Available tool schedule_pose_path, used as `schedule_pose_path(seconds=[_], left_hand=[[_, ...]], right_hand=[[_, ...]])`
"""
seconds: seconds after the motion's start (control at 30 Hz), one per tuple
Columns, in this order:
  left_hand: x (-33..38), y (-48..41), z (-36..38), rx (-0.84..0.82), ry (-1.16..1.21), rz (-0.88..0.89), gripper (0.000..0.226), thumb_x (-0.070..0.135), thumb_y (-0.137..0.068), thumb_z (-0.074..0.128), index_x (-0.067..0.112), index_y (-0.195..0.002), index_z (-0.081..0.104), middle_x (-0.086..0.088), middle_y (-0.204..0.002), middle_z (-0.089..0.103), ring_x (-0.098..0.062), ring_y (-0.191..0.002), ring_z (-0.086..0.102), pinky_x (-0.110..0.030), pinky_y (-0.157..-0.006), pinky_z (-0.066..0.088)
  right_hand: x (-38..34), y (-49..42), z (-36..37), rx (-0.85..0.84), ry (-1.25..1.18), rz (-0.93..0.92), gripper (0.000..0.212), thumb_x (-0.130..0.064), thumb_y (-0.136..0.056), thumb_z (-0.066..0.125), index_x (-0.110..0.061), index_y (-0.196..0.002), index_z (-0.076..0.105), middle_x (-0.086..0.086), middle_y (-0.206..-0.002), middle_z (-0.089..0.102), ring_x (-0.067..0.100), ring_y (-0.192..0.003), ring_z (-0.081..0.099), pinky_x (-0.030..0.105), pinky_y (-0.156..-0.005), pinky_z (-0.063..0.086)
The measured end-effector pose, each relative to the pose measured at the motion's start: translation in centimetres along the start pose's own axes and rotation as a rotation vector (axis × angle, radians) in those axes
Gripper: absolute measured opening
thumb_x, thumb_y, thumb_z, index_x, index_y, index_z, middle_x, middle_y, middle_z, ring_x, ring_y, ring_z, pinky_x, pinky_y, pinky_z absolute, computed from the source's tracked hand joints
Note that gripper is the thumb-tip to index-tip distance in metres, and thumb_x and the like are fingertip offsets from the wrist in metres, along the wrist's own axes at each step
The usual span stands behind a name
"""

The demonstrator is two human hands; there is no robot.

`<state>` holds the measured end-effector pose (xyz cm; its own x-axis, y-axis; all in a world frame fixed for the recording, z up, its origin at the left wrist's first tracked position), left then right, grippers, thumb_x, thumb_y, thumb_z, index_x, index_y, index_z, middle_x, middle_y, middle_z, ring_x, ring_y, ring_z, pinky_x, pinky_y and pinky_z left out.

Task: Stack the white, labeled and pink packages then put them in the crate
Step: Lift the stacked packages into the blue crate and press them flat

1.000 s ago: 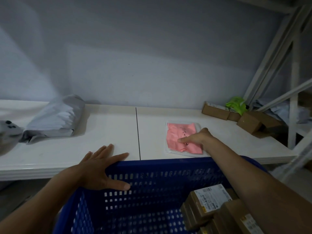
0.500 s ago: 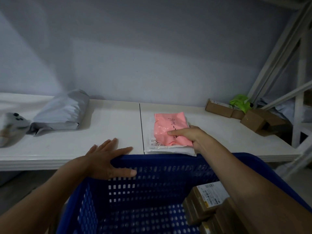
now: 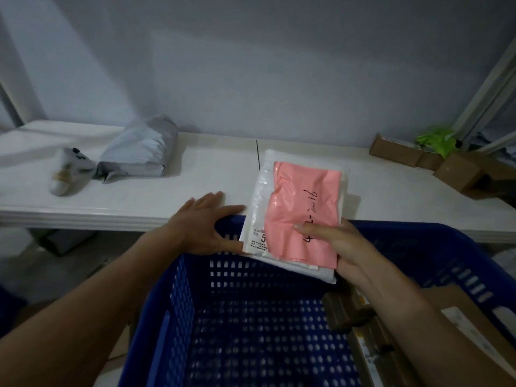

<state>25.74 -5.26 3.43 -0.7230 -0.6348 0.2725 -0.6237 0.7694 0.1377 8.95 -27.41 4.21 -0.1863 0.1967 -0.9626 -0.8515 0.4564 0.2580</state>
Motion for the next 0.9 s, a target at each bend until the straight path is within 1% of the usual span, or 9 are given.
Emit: schedule_pose_path(seconds=[0.07, 0.17, 0.23, 0.3, 0.43, 0.57, 0.67, 0.8, 0.9], left_hand=[[0.4, 0.8, -0.1, 0.124, 0.024, 0.019, 0.121, 0.104, -0.054, 0.043, 0.039, -0.156, 0.038, -0.002, -0.162, 0.036, -0.022, -0.149, 0.031, -0.041, -0.119, 0.023], [1.3, 2.5, 0.7, 0.358, 0.091, 0.057, 0.088, 0.088, -0.072, 0.055, 0.03, -0.139, 0.059, 0.006, -0.132, 0.063, -0.018, -0.119, 0.059, -0.04, -0.102, 0.046], [1.8, 3.8, 1.7, 0.427, 0.12, 0.103, 0.073, 0.075, -0.079, 0.065, 0.03, -0.136, 0.061, 0.008, -0.126, 0.067, -0.015, -0.112, 0.06, -0.04, -0.1, 0.049], [2.0, 5.0, 2.4, 0.45, 0.148, 0.133, 0.066, 0.053, -0.083, 0.075, 0.026, -0.141, 0.058, 0.003, -0.134, 0.064, -0.018, -0.121, 0.057, -0.04, -0.106, 0.046], [2.3, 6.5, 2.6, 0.466, 0.148, 0.105, 0.06, 0.022, -0.085, 0.075, 0.015, -0.142, 0.059, -0.004, -0.142, 0.058, -0.023, -0.132, 0.05, -0.033, -0.106, 0.042], [2.4, 7.0, 2.2, 0.53, 0.222, 0.044, 0.037, 0.02, -0.085, 0.073, 0.016, -0.122, 0.072, 0.0, -0.118, 0.067, -0.018, -0.104, 0.06, -0.028, -0.085, 0.048], [2.3, 7.2, 1.6, 0.538, 0.38, -0.035, 0.011, 0.022, -0.089, 0.072, 0.021, -0.098, 0.079, 0.01, -0.089, 0.074, -0.008, -0.078, 0.068, -0.032, -0.072, 0.058], [2.1, 7.3, 1.5, 0.53, 0.428, -0.04, 0.009, 0.027, -0.091, 0.071, 0.023, -0.089, 0.079, 0.015, -0.081, 0.075, -0.003, -0.075, 0.07, -0.026, -0.07, 0.058], [2.1, 7.2, 1.6, 0.528, 0.421, -0.043, 0.014, 0.033, -0.092, 0.071, 0.023, -0.089, 0.08, 0.013, -0.082, 0.076, -0.001, -0.075, 0.069, -0.02, -0.068, 0.054]], right_hand=[[1.1, 1.1, -0.2, -0.015, 0.0, 0.021, 0.069, -0.011, -0.056, 0.095, -0.013, -0.122, 0.072, 0.009, -0.11, 0.081, 0.026, -0.099, 0.079, 0.038, -0.085, 0.062], [3.5, 2.8, -0.4, -0.082, 0.009, 0.066, 0.063, -0.007, -0.063, 0.092, -0.013, -0.122, 0.071, 0.01, -0.111, 0.081, 0.025, -0.1, 0.079, 0.036, -0.081, 0.063], [5.5, 3.7, -0.3, -0.154, 0.013, 0.125, 0.06, -0.003, -0.066, 0.089, -0.011, -0.123, 0.071, 0.014, -0.114, 0.08, 0.028, -0.102, 0.078, 0.036, -0.08, 0.064], [7.7, 4.2, -0.2, -0.227, 0.042, 0.207, 0.054, 0.002, -0.07, 0.086, -0.008, -0.121, 0.072, 0.015, -0.114, 0.079, 0.027, -0.102, 0.078, 0.033, -0.078, 0.064], [12.2, 3.8, 0.1, -0.349, 0.204, 0.362, 0.054, 0.003, -0.071, 0.09, -0.006, -0.122, 0.074, 0.015, -0.12, 0.078, 0.027, -0.112, 0.075, 0.043, -0.103, 0.056], [16.7, 4.1, 1.9, -0.425, 0.324, 0.503, 0.058, -0.003, -0.068, 0.096, -0.009, -0.122, 0.076, 0.012, -0.118, 0.079, 0.027, -0.113, 0.074, 0.046, -0.105, 0.055], [19.3, 3.6, 3.5, -0.363, 0.385, 0.58, 0.063, -0.009, -0.06, 0.101, -0.008, -0.119, 0.077, 0.009, -0.11, 0.081, 0.024, -0.105, 0.078, 0.043, -0.098, 0.06], [23.3, 2.4, 6.3, -0.247, 0.391, 0.689, 0.074, -0.015, -0.044, 0.106, -0.003, -0.111, 0.079, 0.01, -0.106, 0.082, 0.026, -0.1, 0.077, 0.043, -0.091, 0.063], [24.3, 2.4, 8.5, -0.226, 0.299, 0.732, 0.067, -0.014, -0.059, 0.101, -0.003, -0.119, 0.075, 0.017, -0.119, 0.076, 0.03, -0.109, 0.072, 0.047, -0.101, 0.058]])
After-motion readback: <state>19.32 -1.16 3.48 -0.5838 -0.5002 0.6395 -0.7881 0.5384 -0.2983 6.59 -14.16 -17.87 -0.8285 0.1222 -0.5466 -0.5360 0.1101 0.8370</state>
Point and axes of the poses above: each hand's wrist, its own y-axis away from the middle knuckle, its own z-axis out of the palm, x = y × z, the point moved 3 cm from there along -y, towards the middle knuckle
